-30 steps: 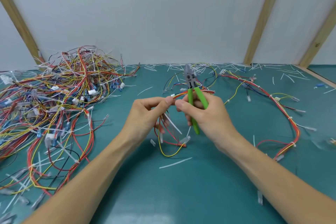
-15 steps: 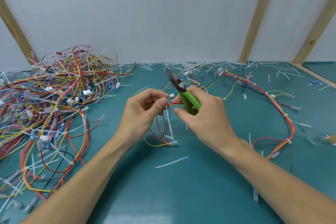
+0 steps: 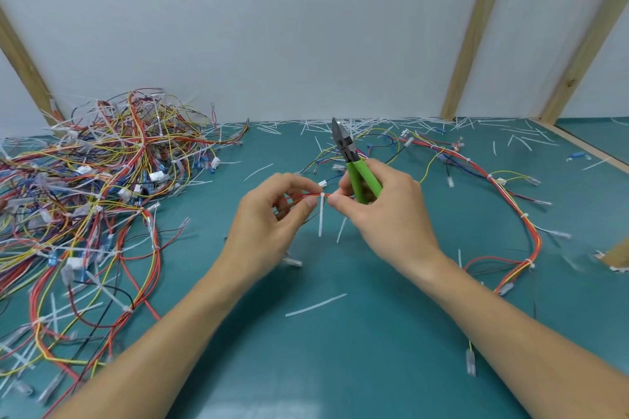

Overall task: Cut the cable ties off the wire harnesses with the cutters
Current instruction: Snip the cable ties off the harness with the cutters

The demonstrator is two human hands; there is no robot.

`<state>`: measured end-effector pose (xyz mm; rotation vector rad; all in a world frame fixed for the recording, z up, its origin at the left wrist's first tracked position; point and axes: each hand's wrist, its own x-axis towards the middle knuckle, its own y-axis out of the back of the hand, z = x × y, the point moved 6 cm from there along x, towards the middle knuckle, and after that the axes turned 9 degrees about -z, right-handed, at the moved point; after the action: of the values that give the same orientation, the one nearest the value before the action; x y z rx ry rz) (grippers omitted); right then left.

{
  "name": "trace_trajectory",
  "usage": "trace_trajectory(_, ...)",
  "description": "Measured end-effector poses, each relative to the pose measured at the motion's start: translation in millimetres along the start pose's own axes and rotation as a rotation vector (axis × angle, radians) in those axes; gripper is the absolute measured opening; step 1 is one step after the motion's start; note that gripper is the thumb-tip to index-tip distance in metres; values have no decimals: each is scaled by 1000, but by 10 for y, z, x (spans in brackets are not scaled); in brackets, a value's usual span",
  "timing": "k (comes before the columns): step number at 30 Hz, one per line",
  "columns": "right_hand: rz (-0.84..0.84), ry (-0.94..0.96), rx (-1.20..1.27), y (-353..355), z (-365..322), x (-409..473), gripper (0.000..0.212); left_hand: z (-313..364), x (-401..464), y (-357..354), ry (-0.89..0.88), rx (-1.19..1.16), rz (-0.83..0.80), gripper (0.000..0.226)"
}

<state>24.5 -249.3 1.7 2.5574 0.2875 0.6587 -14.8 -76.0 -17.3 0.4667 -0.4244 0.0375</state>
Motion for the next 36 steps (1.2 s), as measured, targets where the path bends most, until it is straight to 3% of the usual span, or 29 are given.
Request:
trace_trajectory(5, -131, -132, 264, -111, 126, 25, 21, 34, 8, 92, -19, 92, 52, 2)
trace_trajectory(10, -185, -143, 253, -208, 165, 5, 20, -53, 3, 73, 39, 65, 33, 16)
trace_trajectory(15, -120, -139, 270, -121, 187, 40, 17, -155, 20, 138, 144, -197, 108, 34)
trace_trajectory(21, -4, -289, 527, 27, 333, 108, 14, -366, 10, 290, 429, -675, 276, 52)
trace_trajectory(25, -21, -393, 626, 20, 406, 107, 13, -406, 1, 291, 429, -835, 264, 51)
trace_trajectory(27, -21, -420, 637, 32, 429, 109, 13, -399, -17, 383, 418, -723, 377, 43)
trace_trajectory(30, -5, -426, 634, 59, 439, 125, 15, -241, -44, 611, 234, -257, 575, 17)
trace_trajectory(32, -12, -426, 623, 37, 430, 113, 18, -60, -52, 585, 53, -21, 522, 14)
trace_trajectory(36, -73, -412, 559, -101, 402, 49, 19, 177, -45, 225, -158, 373, 221, 23)
